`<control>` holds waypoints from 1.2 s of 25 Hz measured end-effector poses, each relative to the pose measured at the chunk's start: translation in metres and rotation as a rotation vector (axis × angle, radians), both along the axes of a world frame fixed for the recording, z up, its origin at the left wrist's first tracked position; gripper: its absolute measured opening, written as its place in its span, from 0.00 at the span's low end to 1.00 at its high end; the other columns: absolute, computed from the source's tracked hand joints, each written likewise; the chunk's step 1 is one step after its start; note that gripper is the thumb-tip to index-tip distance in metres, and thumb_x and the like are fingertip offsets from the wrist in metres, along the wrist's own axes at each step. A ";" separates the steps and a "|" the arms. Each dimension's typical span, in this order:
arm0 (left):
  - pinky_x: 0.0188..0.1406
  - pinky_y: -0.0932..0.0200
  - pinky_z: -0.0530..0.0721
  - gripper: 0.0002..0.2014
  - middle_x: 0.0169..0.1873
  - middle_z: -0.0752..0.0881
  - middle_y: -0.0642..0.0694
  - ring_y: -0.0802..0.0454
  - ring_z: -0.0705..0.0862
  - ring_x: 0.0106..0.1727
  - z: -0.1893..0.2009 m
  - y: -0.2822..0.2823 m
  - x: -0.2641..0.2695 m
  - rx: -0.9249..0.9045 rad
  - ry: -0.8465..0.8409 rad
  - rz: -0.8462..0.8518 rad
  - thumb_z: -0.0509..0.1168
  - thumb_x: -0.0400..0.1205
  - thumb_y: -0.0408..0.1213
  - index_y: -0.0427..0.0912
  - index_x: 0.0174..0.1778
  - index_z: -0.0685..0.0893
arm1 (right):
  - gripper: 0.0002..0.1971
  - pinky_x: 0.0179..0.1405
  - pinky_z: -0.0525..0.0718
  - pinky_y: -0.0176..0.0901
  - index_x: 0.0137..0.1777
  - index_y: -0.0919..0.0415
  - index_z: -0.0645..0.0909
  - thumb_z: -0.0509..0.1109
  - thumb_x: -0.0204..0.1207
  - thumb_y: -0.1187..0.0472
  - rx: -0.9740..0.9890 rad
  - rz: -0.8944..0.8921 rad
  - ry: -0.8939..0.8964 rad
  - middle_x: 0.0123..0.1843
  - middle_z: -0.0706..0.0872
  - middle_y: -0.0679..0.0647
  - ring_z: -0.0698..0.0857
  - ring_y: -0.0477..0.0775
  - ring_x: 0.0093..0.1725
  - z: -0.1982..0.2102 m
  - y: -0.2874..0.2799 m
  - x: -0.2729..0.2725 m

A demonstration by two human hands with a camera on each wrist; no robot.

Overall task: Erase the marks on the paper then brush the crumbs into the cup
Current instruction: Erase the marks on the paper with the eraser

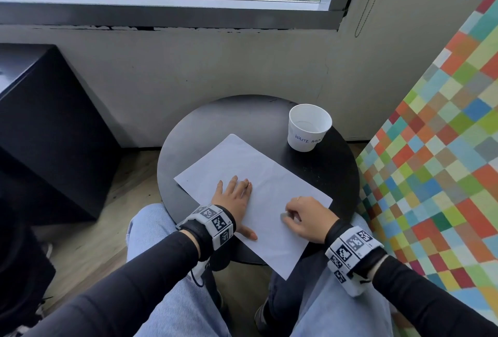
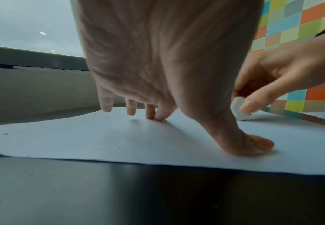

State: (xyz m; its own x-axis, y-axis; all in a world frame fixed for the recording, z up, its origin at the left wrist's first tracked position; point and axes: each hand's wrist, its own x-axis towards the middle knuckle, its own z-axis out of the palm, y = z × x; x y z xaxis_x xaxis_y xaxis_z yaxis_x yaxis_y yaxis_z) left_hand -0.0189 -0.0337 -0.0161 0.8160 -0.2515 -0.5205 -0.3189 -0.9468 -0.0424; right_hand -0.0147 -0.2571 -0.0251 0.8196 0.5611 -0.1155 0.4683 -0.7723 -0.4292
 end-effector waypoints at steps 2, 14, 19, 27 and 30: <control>0.84 0.34 0.41 0.67 0.87 0.40 0.42 0.39 0.36 0.86 0.002 0.000 0.000 0.012 0.000 0.000 0.67 0.69 0.74 0.36 0.86 0.34 | 0.13 0.38 0.75 0.44 0.31 0.52 0.71 0.64 0.76 0.51 -0.028 0.100 0.043 0.29 0.71 0.43 0.73 0.48 0.34 0.000 0.003 -0.006; 0.84 0.34 0.42 0.67 0.87 0.40 0.42 0.39 0.36 0.86 0.003 -0.002 -0.001 0.007 -0.001 0.008 0.66 0.69 0.75 0.36 0.86 0.34 | 0.13 0.39 0.73 0.44 0.33 0.55 0.72 0.64 0.78 0.54 -0.074 0.044 0.000 0.32 0.71 0.46 0.71 0.49 0.35 0.005 0.001 -0.004; 0.84 0.34 0.41 0.68 0.87 0.39 0.43 0.39 0.35 0.86 0.002 -0.002 0.000 0.010 0.000 0.007 0.66 0.68 0.75 0.36 0.86 0.34 | 0.13 0.38 0.72 0.44 0.33 0.57 0.74 0.64 0.78 0.54 -0.064 -0.025 -0.014 0.32 0.71 0.46 0.71 0.49 0.35 0.007 -0.001 0.001; 0.84 0.34 0.41 0.67 0.87 0.40 0.43 0.39 0.36 0.86 0.002 -0.002 0.000 0.004 -0.003 0.010 0.67 0.68 0.75 0.36 0.86 0.34 | 0.13 0.37 0.73 0.46 0.32 0.59 0.73 0.65 0.77 0.56 -0.024 -0.052 -0.036 0.32 0.73 0.49 0.71 0.51 0.34 0.005 0.003 0.007; 0.84 0.34 0.42 0.67 0.87 0.40 0.42 0.39 0.36 0.86 0.002 -0.002 -0.001 0.018 -0.004 0.008 0.66 0.69 0.75 0.36 0.86 0.34 | 0.12 0.36 0.67 0.38 0.33 0.59 0.76 0.66 0.77 0.56 -0.012 0.131 0.019 0.32 0.72 0.46 0.70 0.47 0.33 0.002 0.015 -0.009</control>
State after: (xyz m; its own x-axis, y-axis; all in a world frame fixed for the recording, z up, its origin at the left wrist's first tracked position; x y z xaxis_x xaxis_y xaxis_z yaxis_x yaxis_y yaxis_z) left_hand -0.0201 -0.0356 -0.0138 0.8201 -0.2358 -0.5214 -0.3112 -0.9484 -0.0606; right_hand -0.0233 -0.2418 -0.0227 0.7371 0.6616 -0.1374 0.5572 -0.7102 -0.4302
